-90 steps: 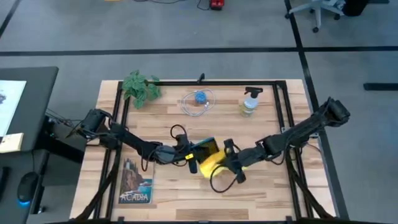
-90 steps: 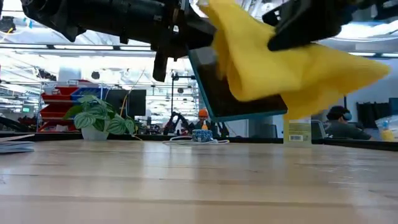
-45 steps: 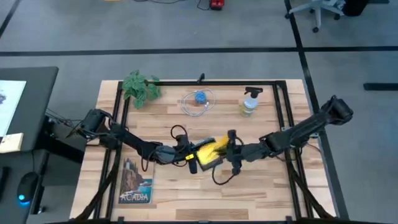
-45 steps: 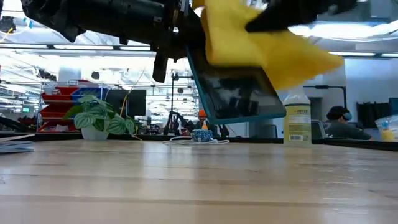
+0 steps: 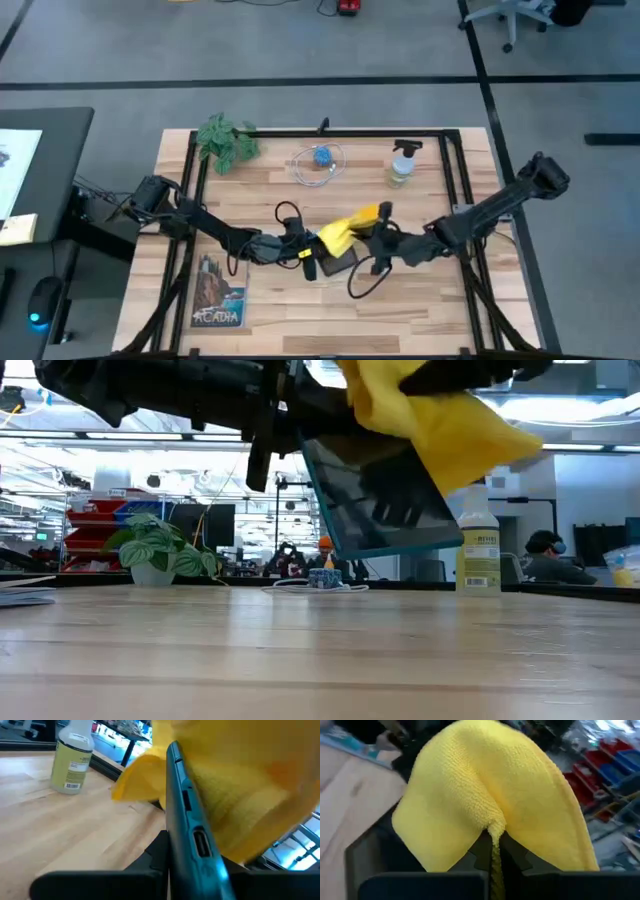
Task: Apply microfiber cloth
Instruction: Wipe the back of the tablet with the yellow microfiber cloth
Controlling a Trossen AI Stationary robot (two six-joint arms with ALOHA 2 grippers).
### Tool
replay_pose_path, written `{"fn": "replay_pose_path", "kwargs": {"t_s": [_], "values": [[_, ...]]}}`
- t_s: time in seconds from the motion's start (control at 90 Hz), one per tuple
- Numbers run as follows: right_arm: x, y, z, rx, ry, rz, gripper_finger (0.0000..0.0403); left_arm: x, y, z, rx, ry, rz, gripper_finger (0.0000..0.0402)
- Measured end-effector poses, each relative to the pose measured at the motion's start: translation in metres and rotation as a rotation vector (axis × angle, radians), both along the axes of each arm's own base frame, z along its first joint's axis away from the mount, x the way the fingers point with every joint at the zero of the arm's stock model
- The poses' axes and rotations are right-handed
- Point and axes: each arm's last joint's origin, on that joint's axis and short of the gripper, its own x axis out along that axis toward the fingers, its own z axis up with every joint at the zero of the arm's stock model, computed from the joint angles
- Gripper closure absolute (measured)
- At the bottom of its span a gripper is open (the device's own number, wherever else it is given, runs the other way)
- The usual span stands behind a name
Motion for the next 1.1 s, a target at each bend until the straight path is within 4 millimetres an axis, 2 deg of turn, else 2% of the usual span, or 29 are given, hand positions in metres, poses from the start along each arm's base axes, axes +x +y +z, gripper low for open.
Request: {"fn": "replay_pose_path", "kwargs": {"t_s": [0.144,0.233,0.311,0.4,0.578,0.733,0.822,0.956,1.1], "values": [[0.011,0.002,-0.032,0.172,0.178,0.128,0.0403,0.0,0.0,0.0,0.006,0.0,0.003,0.0386],[0.015,0.004,-0.054,0.157,0.286,0.146,0.0403,0.0,0.0,0.0,0.015,0.004,0.004,0.0386],[0.016,0.005,-0.06,0.122,0.305,0.134,0.0403,0.0,0.001,0.0,0.018,0.006,0.01,0.0386],[0.011,0.009,-0.047,0.096,0.254,0.103,0.0403,0.0,0.001,0.0,0.017,0.006,0.01,0.0386],[-0.01,0.012,0.004,0.04,0.026,0.007,0.0403,0.0,0.0,-0.002,0.018,0.018,-0.004,0.0386],[-0.017,0.008,0.016,0.08,-0.018,-0.013,0.0403,0.0,0.0,-0.003,0.022,0.029,-0.005,0.0386],[-0.012,0.01,0.006,0.123,0.037,0.04,0.0403,0.0,0.0,-0.003,0.023,0.031,-0.004,0.0386],[-0.001,0.019,-0.023,0.18,0.185,0.125,0.0403,0.0,0.0,-0.003,0.022,0.029,-0.005,0.0386],[0.004,0.028,-0.052,0.089,0.296,0.137,0.0403,0.0,0.0,-0.003,0.023,0.03,-0.005,0.0386]]}}
